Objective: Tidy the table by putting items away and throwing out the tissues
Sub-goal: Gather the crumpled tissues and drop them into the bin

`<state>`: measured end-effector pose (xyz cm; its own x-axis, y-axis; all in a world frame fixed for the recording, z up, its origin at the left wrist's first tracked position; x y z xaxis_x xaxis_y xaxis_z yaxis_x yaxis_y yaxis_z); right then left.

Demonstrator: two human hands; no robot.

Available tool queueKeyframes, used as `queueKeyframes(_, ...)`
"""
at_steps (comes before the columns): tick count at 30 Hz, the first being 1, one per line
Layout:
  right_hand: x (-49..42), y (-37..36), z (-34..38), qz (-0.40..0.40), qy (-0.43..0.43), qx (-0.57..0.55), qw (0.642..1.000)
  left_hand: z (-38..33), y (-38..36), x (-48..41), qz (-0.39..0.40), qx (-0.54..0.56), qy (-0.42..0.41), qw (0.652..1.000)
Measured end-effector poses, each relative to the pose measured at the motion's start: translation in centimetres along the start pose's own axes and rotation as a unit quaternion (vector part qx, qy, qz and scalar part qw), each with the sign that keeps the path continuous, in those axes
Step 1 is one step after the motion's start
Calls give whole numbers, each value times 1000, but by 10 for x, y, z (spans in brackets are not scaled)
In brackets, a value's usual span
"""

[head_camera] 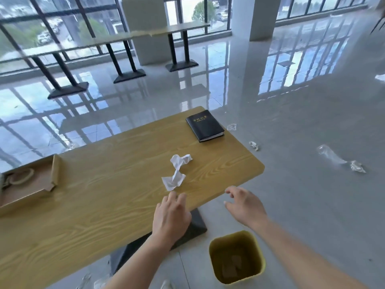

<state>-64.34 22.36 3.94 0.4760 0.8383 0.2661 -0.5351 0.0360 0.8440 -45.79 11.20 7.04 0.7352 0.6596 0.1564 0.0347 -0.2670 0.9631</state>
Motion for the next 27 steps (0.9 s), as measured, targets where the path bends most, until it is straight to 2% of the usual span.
queueKeyframes(8,-48,2,60,20,44,28,998,61,20,-23,-10,34,72,997)
queueKeyframes(17,-140,-12,85,69,-19,42,997,117,6,-101,11,106,68,992)
queueKeyframes(22,-193,-15,97,67,-53,34,996,138,-19,-133,59,133,67,987)
queueKeyframes(27,-241,-30,111,91,-49,53,993,151,-39,-154,97,152,93,979)
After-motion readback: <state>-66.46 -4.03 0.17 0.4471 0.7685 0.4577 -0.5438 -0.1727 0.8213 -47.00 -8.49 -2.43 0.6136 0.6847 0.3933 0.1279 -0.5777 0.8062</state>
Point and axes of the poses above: each hand's wrist, its own x-axis away from the middle knuckle, its own y-axis out of the back of the hand, z = x × y, the point moved 9 cm from there along -x, towards the middle knuckle, and after that the axes turned 12 degrees about z, right-handed, at the moved point
